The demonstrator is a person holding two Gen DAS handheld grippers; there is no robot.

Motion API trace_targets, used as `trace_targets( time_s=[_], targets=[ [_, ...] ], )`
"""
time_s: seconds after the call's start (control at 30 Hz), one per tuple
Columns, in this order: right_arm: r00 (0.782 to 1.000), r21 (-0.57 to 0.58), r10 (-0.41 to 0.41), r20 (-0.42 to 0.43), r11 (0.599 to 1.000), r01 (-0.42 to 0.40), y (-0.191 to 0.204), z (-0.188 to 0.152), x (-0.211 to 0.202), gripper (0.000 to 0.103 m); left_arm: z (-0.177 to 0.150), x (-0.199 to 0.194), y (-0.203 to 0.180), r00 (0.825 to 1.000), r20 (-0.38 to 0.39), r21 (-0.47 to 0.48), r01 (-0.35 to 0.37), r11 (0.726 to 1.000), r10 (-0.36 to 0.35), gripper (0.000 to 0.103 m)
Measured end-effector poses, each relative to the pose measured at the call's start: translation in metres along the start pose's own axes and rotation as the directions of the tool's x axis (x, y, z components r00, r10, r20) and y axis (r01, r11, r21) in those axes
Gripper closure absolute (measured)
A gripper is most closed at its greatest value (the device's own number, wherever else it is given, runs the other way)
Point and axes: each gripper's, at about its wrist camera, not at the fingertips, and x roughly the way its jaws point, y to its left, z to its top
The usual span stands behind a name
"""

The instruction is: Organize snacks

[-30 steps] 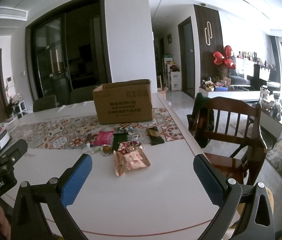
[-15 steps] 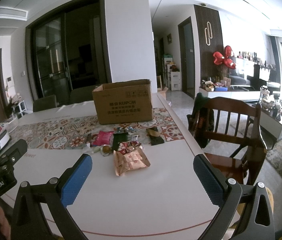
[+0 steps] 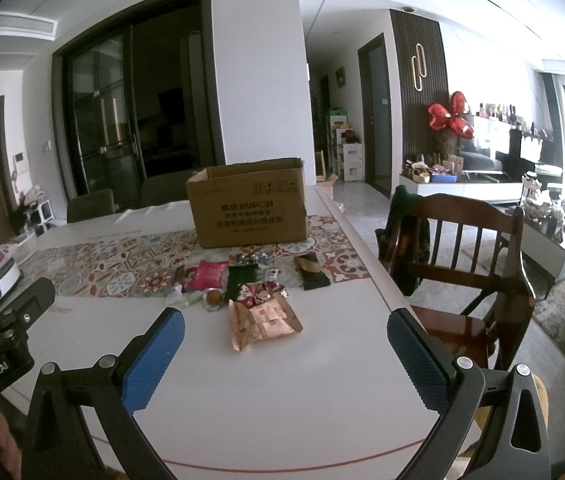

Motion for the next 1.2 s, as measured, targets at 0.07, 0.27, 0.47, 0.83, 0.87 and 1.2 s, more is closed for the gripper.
trace_targets(
  time_s=[0.07,0.27,0.47,0.83,0.87,1.2],
  targets=[
    [1.0,0.0,0.0,0.0,1.0,0.0,0.0001,-0.0001,0.0,0.001,-0.0001,0.0001,0.0001,1.0,0.0,0.0,0.0,1.0,0.0,0.0],
    [1.0,-0.001,0.0,0.0,1.0,0.0,0.0005,-0.0004,0.0,0.001,0.0,0.0001,0.0001,1.0,0.0,0.0,0.0,1.0,0.0,0.0],
    [1.0,-0.001,0.0,0.0,1.0,0.0,0.0005,-0.0006,0.0002,0.001,0.0001,0.0001,0.0002,1.0,0.0,0.0,0.001,1.0,-0.001,0.0],
    [1.0,-0.001,0.0,-0.001,1.0,0.0,0.0009,-0.0012,0.001,0.001,0.0002,-0.0001,0.0,1.0,-0.001,0.0,0.0,1.0,0.0,0.0],
    [1.0,-0.001,0.0,-0.002,1.0,0.0,0.001,-0.0013,0.001,0.001,-0.0001,0.0001,0.0001,1.0,0.0,0.0,0.0,1.0,0.0,0.0],
    [1.0,-0.012,0.011,-0.014,1.0,-0.011,0.0071,-0.0025,0.0091,0.001,-0.0005,0.0042,0.0027,1.0,-0.023,-0.004,0.01,1.0,-0.01,0.0]
  ],
)
